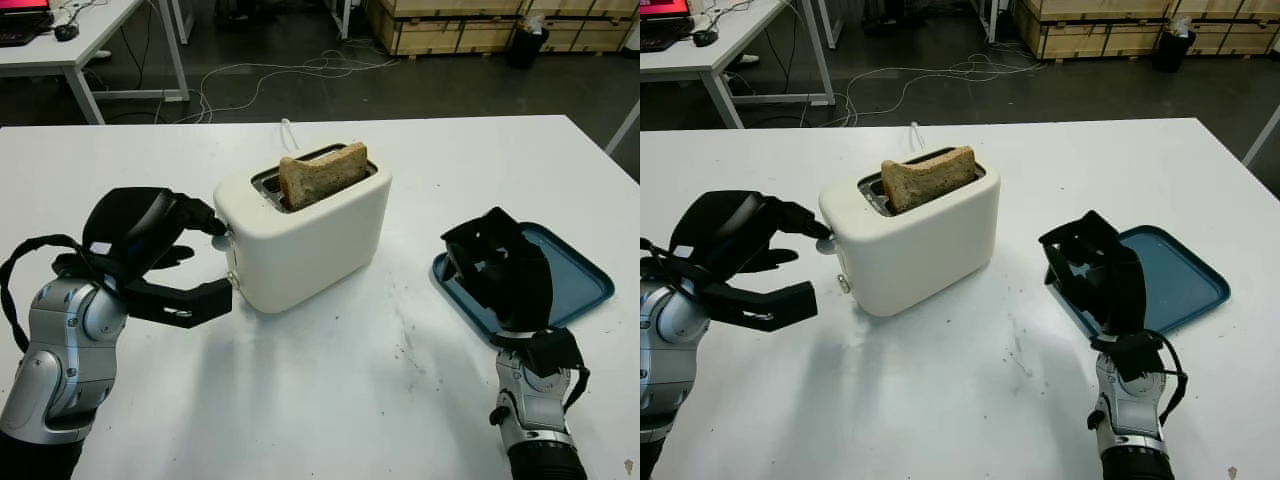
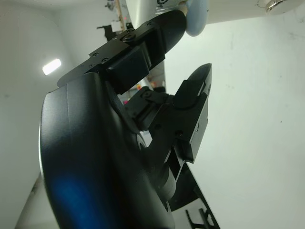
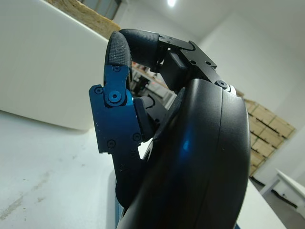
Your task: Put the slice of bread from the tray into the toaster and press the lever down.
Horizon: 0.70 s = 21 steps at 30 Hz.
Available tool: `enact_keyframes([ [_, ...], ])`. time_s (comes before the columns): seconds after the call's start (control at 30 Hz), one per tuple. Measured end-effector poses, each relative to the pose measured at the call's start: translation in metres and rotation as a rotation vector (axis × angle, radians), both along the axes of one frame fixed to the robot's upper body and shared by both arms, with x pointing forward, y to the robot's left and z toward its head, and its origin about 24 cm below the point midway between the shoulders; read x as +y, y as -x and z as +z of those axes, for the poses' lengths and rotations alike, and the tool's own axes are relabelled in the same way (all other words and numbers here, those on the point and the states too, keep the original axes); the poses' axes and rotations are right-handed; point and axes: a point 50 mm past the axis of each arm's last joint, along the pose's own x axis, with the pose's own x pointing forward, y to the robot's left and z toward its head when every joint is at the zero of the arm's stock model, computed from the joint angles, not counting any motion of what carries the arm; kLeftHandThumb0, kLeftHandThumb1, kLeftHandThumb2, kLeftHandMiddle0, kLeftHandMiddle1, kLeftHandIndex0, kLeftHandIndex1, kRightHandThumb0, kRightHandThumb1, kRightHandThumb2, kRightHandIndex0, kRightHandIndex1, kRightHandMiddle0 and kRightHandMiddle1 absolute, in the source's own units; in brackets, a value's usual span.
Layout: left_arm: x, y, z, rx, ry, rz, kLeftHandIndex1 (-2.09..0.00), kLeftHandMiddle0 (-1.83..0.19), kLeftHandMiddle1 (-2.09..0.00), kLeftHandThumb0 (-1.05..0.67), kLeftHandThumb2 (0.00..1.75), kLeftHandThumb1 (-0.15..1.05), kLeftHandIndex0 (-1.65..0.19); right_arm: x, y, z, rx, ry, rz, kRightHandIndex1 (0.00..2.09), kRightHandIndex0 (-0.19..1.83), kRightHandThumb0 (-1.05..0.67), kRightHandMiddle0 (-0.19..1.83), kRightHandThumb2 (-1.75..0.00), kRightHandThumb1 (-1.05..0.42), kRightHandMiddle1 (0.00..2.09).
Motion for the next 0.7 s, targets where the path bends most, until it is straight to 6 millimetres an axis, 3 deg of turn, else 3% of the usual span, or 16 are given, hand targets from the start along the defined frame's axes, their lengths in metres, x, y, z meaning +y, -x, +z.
enact_keyframes([
  [0.7,-0.0005,0.0003,0.0003,-0.002,0.004,0.0,-0.01,-1.04,-1.56,0.15,0.0,0.88,-1.06,0.0,0.0,0.0,0.0,0.001,0.0,1.75,0.96,-0.36,0.63,-0.3,-0.92,1.75],
])
